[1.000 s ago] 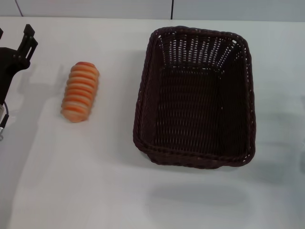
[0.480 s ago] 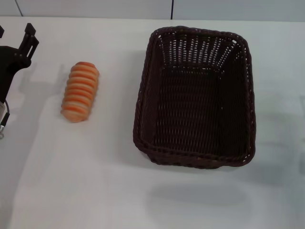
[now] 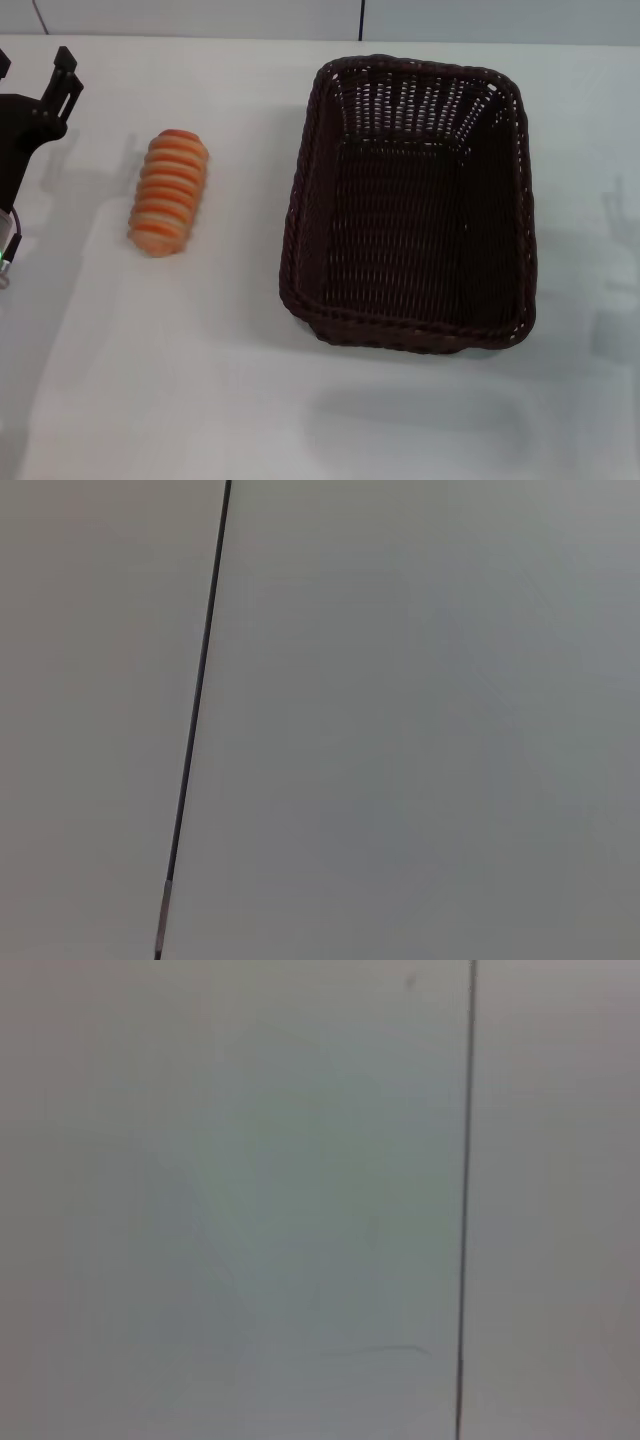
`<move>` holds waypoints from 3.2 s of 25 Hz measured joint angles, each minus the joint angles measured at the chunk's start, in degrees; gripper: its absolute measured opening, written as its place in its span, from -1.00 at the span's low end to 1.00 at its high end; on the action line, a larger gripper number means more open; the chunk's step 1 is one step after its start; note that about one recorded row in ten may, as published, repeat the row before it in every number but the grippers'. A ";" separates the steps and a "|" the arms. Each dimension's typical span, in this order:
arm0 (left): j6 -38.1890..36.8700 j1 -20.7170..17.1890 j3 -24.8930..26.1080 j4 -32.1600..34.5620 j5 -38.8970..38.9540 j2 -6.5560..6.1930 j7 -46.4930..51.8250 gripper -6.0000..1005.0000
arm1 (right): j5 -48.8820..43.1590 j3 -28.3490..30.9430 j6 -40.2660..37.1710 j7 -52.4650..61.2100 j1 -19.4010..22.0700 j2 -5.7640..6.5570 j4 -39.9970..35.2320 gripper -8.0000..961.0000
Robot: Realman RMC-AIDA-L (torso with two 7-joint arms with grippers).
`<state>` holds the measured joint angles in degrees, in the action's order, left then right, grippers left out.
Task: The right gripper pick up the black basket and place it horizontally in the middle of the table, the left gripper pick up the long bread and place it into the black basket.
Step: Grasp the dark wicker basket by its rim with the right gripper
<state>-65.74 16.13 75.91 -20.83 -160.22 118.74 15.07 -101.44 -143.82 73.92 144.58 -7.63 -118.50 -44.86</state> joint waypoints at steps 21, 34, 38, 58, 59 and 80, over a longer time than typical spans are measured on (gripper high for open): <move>-0.29 -0.12 -0.04 0.00 0.00 0.00 -0.04 0.56 | 0.16 11.31 -21.79 -14.36 10.32 3.19 -28.33 0.75; -0.11 -0.13 0.03 0.00 0.00 -0.04 -0.04 0.56 | -1.28 20.77 -44.22 -15.59 16.13 4.31 -41.41 0.75; -0.09 0.00 0.03 0.00 0.00 -0.06 -0.04 0.56 | -1.33 24.83 -52.06 -20.99 18.60 1.71 -45.65 0.75; -0.32 0.05 0.12 0.18 0.00 -0.17 -0.04 0.55 | 5.29 40.27 -83.96 -30.53 20.97 -0.34 -55.55 0.75; -0.32 0.05 0.12 0.18 0.00 -0.17 -0.04 0.55 | 4.40 40.43 -83.80 -30.55 20.72 -0.42 -55.33 0.75; -0.45 0.08 -0.26 -0.23 0.00 -0.09 -0.04 0.55 | 4.37 28.10 -36.64 -44.19 11.96 -0.93 -43.55 0.75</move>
<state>-66.19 16.21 75.65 -21.06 -160.22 118.65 15.03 -97.07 -115.72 37.28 100.38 4.33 -119.43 -88.42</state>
